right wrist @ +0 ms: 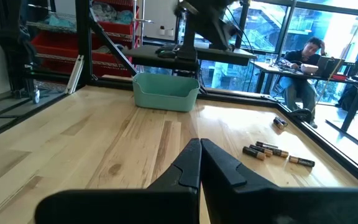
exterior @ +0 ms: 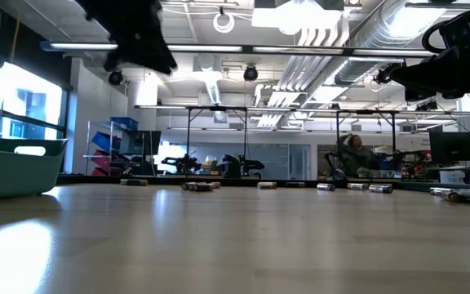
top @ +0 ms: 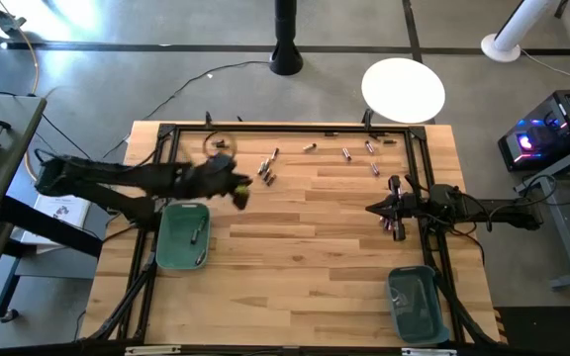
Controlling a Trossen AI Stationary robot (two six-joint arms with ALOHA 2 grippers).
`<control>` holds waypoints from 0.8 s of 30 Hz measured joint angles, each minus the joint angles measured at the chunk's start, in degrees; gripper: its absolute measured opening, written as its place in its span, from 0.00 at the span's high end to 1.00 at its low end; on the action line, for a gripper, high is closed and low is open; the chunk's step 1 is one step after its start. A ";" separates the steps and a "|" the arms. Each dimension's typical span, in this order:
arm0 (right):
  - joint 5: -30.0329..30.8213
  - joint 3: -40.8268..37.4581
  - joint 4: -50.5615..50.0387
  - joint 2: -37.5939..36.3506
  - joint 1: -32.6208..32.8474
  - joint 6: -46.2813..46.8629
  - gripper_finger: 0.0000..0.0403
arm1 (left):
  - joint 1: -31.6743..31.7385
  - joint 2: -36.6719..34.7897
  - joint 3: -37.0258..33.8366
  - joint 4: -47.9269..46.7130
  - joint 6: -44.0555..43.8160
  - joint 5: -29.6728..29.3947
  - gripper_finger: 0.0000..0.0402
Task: Sort batteries
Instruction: Put the silver battery into the green bin
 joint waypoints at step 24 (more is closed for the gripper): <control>0.00 0.00 0.00 0.01 -0.01 0.00 1.00 | 26.71 36.67 4.72 12.15 10.69 17.16 0.59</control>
